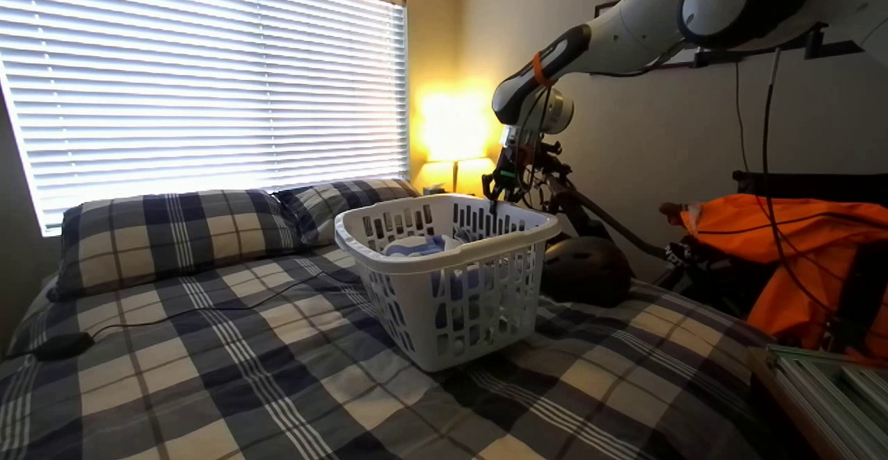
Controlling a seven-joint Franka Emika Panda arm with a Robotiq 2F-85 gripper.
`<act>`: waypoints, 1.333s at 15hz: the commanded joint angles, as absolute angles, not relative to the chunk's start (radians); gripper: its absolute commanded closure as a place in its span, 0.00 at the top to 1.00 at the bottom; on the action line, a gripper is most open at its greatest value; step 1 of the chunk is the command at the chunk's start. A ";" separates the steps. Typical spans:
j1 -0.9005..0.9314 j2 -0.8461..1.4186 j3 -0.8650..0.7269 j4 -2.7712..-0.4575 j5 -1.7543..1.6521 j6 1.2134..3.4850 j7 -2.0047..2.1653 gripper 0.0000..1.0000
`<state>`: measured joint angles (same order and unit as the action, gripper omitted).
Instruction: Move the laundry basket to the right
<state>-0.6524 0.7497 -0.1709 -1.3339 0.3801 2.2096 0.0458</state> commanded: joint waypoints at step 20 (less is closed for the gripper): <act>-0.668 0.883 -0.142 -1.083 0.461 2.125 0.469 0.07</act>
<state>-0.7015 0.8425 -0.1495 -1.1868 0.4117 2.1469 0.3016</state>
